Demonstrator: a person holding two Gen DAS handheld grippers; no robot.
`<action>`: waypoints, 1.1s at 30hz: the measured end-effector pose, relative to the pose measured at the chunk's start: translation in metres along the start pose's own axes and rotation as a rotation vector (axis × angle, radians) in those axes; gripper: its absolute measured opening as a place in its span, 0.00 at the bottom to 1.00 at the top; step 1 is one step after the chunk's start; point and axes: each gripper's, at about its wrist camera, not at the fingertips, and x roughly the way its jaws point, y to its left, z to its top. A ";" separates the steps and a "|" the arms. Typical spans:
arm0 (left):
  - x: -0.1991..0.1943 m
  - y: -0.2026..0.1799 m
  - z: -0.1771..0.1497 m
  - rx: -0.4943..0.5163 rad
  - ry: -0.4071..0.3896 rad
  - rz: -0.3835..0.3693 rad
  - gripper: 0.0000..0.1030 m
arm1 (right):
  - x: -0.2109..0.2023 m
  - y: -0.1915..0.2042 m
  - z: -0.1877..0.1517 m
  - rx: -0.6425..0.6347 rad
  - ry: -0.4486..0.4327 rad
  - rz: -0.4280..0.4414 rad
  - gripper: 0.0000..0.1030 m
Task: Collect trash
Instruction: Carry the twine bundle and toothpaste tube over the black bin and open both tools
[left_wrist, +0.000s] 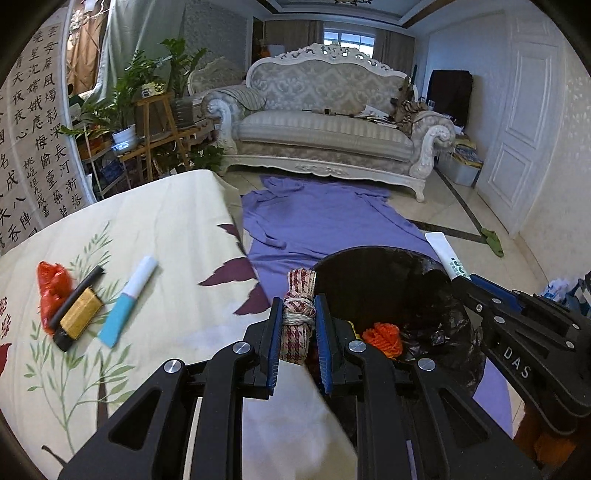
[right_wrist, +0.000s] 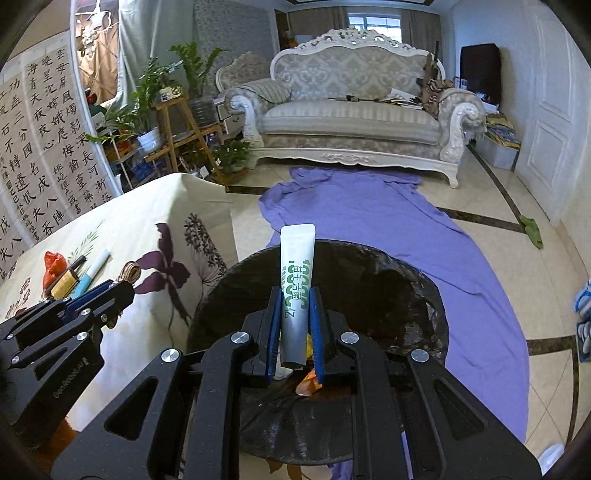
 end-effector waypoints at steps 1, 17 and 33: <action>0.002 -0.003 0.001 0.004 0.002 0.001 0.18 | 0.002 -0.002 0.000 0.004 0.002 0.000 0.14; 0.021 -0.021 0.005 0.049 0.035 0.008 0.36 | 0.023 -0.027 -0.001 0.053 0.027 -0.015 0.29; 0.018 -0.018 0.005 0.029 0.014 0.010 0.70 | 0.015 -0.033 -0.003 0.067 0.015 -0.051 0.38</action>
